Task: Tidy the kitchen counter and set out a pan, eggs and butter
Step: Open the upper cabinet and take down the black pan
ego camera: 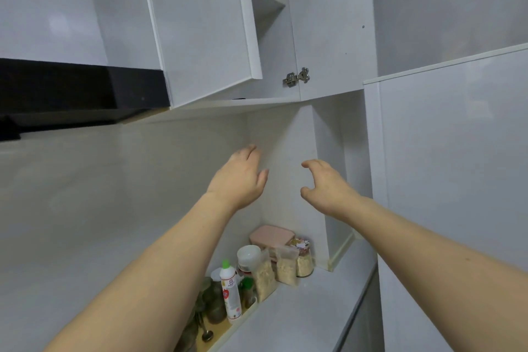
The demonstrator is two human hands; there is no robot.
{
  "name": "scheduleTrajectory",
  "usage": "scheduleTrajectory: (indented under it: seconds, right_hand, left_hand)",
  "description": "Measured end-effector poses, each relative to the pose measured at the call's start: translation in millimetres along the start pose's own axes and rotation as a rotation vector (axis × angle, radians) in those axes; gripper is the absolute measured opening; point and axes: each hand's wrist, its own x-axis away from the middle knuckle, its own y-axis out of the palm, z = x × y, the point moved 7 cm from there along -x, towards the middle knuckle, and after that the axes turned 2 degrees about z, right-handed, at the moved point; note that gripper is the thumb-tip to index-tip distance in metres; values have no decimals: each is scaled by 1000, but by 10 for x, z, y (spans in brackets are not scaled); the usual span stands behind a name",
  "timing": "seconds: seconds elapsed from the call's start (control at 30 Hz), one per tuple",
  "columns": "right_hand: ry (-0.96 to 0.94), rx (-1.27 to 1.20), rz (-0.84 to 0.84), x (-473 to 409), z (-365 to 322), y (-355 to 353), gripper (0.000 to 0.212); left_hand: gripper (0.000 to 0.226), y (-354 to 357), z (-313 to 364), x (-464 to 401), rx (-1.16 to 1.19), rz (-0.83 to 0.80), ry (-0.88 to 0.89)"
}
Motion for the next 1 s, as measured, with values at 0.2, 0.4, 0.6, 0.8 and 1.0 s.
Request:
scheduleTrajectory:
  seconds: [0.2, 0.4, 0.6, 0.8, 1.0]
  right_hand:
    - [-83, -19, 9, -665, 376, -337, 61]
    - [-227, -3, -13, -1228, 506, -596, 60]
    - [-300, -59, 11, -1807, 461, -753, 58]
    - [-260, -186, 72, -2344, 334, -779, 47]
    - [-280, -246, 107, -2862, 156, -712, 50]
  left_hand:
    - [48, 145, 120, -664, -51, 34, -90]
    - [38, 88, 241, -1275, -127, 137, -174]
    - [36, -115, 153, -1672, -193, 203, -275]
    - [33, -279, -118, -2049, -207, 248, -397]
    - [28, -256, -620, -2498, -176, 286, -519]
